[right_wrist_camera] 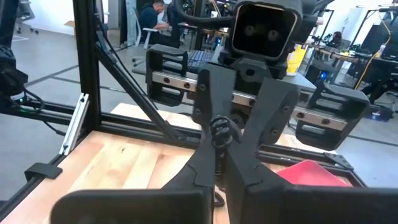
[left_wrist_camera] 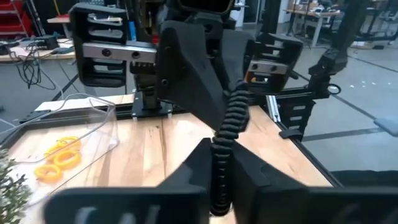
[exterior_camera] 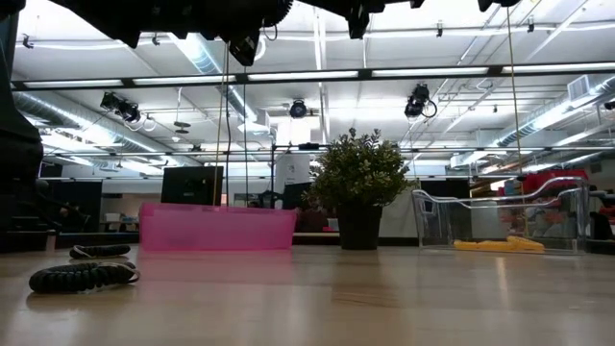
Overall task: Sort spring keychains
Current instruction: Put the black spring keychain into the pink bin
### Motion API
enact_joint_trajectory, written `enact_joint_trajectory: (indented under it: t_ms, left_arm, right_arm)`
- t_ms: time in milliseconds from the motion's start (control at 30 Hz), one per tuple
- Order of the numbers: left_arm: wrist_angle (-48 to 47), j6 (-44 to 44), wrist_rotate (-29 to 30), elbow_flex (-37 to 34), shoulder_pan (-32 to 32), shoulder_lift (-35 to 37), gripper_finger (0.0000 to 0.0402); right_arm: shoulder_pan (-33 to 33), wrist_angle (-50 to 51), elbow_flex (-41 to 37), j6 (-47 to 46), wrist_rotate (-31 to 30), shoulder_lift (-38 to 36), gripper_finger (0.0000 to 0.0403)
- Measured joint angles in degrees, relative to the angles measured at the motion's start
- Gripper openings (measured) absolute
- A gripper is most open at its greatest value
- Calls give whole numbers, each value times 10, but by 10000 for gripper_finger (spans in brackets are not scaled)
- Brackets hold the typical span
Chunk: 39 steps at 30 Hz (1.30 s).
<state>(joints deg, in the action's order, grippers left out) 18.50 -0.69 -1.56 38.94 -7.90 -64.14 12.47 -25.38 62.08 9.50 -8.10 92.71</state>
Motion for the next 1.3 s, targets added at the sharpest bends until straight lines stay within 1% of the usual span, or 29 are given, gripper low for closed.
enact_joint_trajectory:
  t_ms: [33, 67, 200, 400, 467, 533, 633, 733, 800, 967, 1100, 1200, 1300]
  left_arm:
    - [0, 0, -2, 0, 2, 0, 22]
    - [0, 0, -4, 0, 4, 0, 19]
    - [-10, 0, -6, 0, 11, 0, 22]
    - [-38, 0, -6, 0, 31, 0, 18]
    - [-56, 1, 3, 0, 43, 0, 18]
    - [-80, 2, 30, 0, 57, 0, 18]
    - [-130, 0, 73, 0, 84, 0, 18]
    - [-174, 3, 111, 0, 114, 0, 17]
    - [-205, 11, 148, 0, 131, 0, 17]
    - [-303, 24, 293, 0, 163, 0, 19]
    - [-372, 62, 381, 0, 185, 0, 17]
    - [-404, 87, 420, 0, 197, 0, 20]
    - [-420, 102, 435, 0, 205, 0, 19]
  right_arm:
    - [0, 0, 0, 0, 0, 0, 10]
    - [0, 0, 0, -2, 0, 0, 13]
    - [0, 16, 0, -19, 2, 0, 40]
    - [0, 16, 0, -19, 1, 0, 118]
    - [0, 27, 0, -19, 0, -6, 146]
    - [0, 38, 0, -19, -6, -13, 171]
    - [0, 62, 0, -17, -30, -22, 201]
    - [0, 83, 0, -16, -54, -26, 220]
    - [0, 88, 0, -15, -65, -26, 227]
    - [0, 88, 0, -16, -65, -26, 228]
    - [0, 88, 0, -16, -65, -26, 220]
    - [0, 88, 0, -15, -65, -26, 213]
    - [0, 87, 0, -15, -65, -26, 207]
